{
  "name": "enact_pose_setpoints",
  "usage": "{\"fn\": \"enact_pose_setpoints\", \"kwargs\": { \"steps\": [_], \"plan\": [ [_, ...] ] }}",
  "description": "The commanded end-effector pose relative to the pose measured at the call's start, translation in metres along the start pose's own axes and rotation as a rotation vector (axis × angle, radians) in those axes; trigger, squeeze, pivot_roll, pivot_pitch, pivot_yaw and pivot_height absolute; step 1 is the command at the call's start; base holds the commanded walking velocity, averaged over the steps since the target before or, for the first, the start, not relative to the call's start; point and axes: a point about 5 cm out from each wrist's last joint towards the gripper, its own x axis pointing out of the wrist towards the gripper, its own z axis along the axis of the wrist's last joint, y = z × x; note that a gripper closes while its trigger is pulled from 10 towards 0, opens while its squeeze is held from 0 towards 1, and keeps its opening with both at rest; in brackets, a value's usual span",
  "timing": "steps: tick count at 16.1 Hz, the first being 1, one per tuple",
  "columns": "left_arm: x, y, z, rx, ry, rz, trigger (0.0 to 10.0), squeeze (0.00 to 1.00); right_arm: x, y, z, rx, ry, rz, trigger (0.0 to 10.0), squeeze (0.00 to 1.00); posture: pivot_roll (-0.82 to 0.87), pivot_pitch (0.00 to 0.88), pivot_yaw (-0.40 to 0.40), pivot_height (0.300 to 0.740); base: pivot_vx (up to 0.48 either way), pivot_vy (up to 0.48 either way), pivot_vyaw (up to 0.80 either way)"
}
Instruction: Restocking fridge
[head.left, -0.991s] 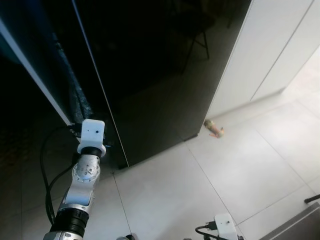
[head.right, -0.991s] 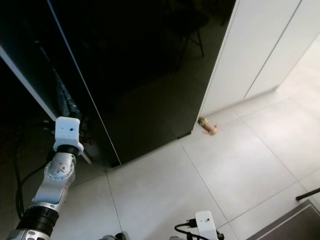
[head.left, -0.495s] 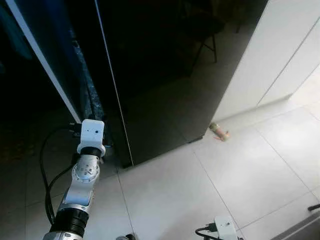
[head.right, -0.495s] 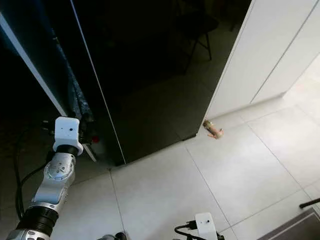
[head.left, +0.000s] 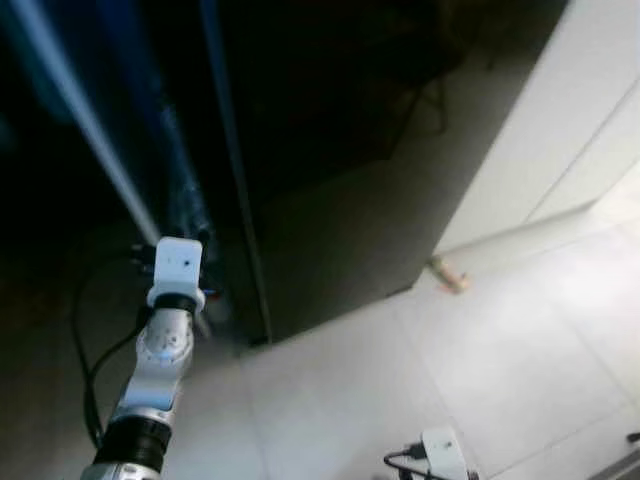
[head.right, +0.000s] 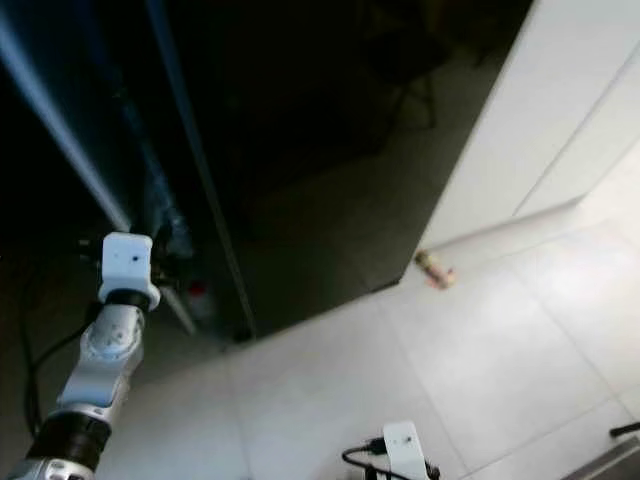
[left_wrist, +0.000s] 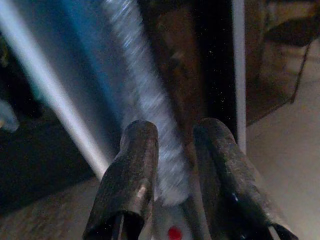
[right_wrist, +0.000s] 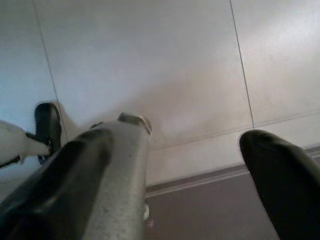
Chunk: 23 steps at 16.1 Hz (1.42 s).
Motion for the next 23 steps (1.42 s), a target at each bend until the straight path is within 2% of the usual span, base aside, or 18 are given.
{"fn": "enact_pose_setpoints", "kwargs": {
  "steps": [1, 8, 13, 18, 22, 23],
  "plan": [
    [-0.002, -0.009, 0.003, -0.013, -0.016, -0.052, 10.0, 0.00, -0.003, -0.007, -0.016, 0.007, 0.055, -0.021, 10.0, 0.00, -0.14, 0.147, -0.032, 0.740, 0.251, 0.000, 0.00],
    [-0.006, -0.022, 0.005, -0.010, -0.036, -0.156, 10.0, 0.00, -0.003, -0.008, -0.015, 0.000, 0.054, -0.020, 10.0, 0.00, -0.14, 0.155, -0.035, 0.740, 0.000, 0.000, 0.00],
    [-0.006, -0.022, 0.006, -0.001, -0.044, -0.153, 10.0, 0.00, -0.003, -0.008, -0.015, -0.002, 0.055, -0.020, 10.0, 0.00, -0.14, 0.158, -0.035, 0.740, 0.000, 0.000, 0.00],
    [-0.014, -0.014, 0.018, 0.002, -0.129, -0.100, 10.0, 0.00, -0.003, -0.008, -0.015, -0.004, 0.052, -0.020, 10.0, 0.00, -0.14, 0.160, -0.034, 0.740, 0.000, 0.000, 0.00],
    [-0.038, 0.004, 0.014, 0.022, -0.112, -0.079, 10.0, 0.00, -0.003, -0.009, -0.014, -0.010, 0.053, -0.019, 10.0, 0.00, -0.13, 0.164, -0.041, 0.740, 0.000, 0.000, 0.00],
    [-0.040, 0.008, 0.014, 0.026, -0.109, -0.075, 10.0, 0.00, -0.003, -0.010, -0.014, -0.011, 0.053, -0.019, 10.0, 0.00, -0.13, 0.164, -0.042, 0.740, 0.000, 0.000, 0.00]
  ]
}}
